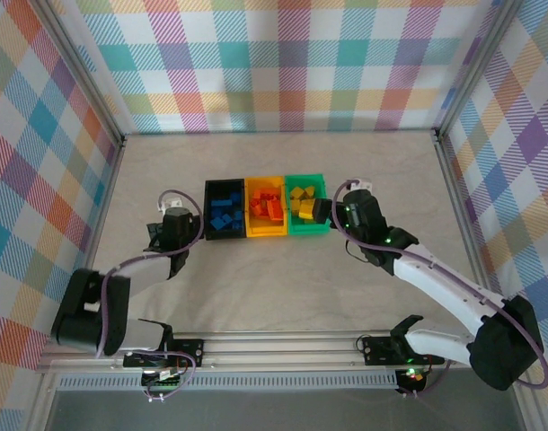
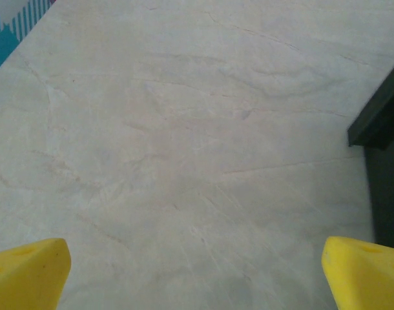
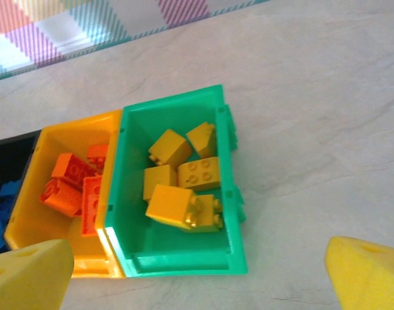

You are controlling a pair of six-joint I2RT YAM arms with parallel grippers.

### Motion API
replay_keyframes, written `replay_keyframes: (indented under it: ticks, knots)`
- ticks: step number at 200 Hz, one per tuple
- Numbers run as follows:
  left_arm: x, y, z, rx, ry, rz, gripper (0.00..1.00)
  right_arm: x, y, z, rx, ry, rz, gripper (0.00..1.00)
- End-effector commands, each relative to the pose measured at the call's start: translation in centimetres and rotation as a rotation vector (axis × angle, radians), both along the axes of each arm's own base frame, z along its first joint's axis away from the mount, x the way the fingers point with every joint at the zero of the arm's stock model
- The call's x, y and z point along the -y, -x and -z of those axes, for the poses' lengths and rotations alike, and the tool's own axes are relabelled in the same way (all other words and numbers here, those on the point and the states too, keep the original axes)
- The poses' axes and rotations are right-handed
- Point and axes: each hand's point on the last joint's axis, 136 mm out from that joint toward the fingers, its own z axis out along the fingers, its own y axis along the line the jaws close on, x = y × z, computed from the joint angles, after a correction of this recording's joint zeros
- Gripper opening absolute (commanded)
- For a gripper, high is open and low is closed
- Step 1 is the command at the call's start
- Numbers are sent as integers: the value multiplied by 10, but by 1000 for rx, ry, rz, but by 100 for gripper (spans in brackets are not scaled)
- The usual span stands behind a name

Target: Sort the legos into containers by color

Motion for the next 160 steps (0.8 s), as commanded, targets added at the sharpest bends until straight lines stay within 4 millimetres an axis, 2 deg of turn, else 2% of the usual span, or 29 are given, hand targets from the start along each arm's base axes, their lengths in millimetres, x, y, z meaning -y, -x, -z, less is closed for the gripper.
replay_keyframes:
  ticks: [1,20,26,32,43,66,79,96,130,148,160]
  knots:
    - [4,-30,-27,166,9,71,100,24,1,2,17,23,77,100]
    - [7,-32,-14,194,56,108,100,41,2,3,33,25,113,100]
    - [8,-31,-4,196,56,120,100,47,1,3,39,24,126,100]
    - [8,-34,-9,246,48,122,100,51,1,4,47,22,130,100]
    - [3,-32,-2,180,80,103,100,58,-1,4,65,31,136,100]
    - [-2,-32,-6,215,82,84,100,82,-12,10,101,129,175,100]
    - [-6,-30,-6,217,74,52,100,101,-21,21,106,222,215,100]
    - [-6,-30,-7,222,75,55,100,111,-33,37,158,331,196,100]
    - [-6,-30,-6,219,76,55,100,116,-56,42,258,445,151,100]
    - [-5,-30,-7,220,75,57,100,134,-61,69,165,468,161,100]
    - [-5,-30,-6,219,75,57,100,140,-60,80,183,421,163,100]
